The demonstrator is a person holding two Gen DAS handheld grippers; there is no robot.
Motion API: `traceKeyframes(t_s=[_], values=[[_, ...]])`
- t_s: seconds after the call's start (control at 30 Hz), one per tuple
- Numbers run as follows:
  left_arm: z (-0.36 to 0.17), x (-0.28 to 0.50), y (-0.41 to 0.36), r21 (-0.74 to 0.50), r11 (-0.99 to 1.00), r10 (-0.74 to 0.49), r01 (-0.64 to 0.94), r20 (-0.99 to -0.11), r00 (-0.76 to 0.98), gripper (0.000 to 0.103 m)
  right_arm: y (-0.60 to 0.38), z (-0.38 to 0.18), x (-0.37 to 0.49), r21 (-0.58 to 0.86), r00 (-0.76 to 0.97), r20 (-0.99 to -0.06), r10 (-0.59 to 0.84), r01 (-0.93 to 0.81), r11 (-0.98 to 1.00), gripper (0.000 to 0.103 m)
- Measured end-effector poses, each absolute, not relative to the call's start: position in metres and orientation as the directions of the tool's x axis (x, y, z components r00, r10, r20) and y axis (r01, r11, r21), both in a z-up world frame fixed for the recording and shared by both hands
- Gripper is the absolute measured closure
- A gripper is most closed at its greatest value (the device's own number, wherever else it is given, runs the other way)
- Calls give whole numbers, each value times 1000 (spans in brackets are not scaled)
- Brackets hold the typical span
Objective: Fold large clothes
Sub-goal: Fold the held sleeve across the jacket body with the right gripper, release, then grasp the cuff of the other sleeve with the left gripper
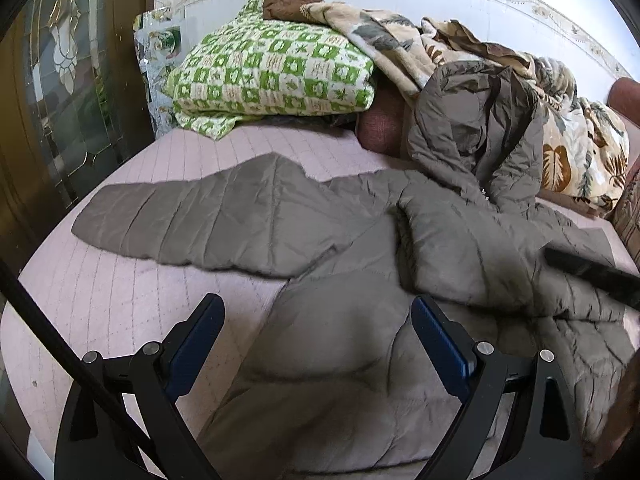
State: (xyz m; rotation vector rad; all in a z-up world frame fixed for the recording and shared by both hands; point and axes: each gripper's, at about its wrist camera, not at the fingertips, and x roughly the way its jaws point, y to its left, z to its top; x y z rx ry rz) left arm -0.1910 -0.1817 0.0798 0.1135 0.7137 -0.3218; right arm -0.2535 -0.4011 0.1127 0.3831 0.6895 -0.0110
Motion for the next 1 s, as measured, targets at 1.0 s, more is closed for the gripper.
traceKeyframes(t_s=[1.0], values=[[59, -138, -276, 43, 888, -283, 459, -734, 617, 5, -535, 96, -310, 207, 614, -748, -251, 576, 791, 56]])
